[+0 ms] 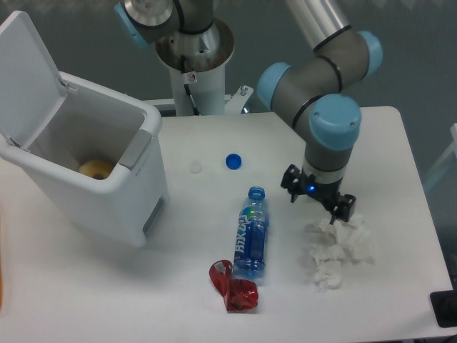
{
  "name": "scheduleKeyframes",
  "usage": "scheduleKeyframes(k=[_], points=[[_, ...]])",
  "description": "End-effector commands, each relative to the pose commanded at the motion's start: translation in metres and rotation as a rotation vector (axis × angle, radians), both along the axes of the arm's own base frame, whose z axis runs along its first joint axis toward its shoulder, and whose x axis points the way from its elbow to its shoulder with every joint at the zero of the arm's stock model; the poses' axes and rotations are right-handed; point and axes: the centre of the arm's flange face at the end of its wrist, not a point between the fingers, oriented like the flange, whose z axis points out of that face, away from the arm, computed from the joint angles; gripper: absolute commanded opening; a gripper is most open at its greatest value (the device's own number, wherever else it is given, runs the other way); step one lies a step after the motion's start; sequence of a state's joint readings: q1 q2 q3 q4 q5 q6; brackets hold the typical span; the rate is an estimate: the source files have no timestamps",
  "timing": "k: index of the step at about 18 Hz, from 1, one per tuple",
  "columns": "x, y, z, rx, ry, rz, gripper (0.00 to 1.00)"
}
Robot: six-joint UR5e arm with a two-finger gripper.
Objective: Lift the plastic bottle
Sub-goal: 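Move the open gripper over the blue-labelled plastic bottle and lower it, then close the gripper around the bottle's middle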
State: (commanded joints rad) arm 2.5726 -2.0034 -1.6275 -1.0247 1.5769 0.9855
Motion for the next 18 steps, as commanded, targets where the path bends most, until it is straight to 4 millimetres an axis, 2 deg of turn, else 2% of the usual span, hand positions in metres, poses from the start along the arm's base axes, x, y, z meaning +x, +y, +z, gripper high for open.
scheduleKeyframes(k=[2, 5, 7, 10, 12, 15, 18], points=[[0.011, 0.009, -0.002, -0.002, -0.007, 0.077, 1.00], [0.039, 0.017, -0.024, -0.029, -0.045, 0.105, 1.00], [0.051, 0.014, -0.037, -0.047, -0.070, 0.097, 1.00], [0.053, 0.014, -0.041, -0.054, -0.076, 0.094, 1.00], [0.058, 0.020, -0.056, -0.071, -0.092, 0.087, 1.00], [0.056, 0.025, -0.067, -0.078, -0.100, 0.108, 1.00], [0.055, 0.024, -0.070, -0.091, -0.095, 0.105, 0.99]])
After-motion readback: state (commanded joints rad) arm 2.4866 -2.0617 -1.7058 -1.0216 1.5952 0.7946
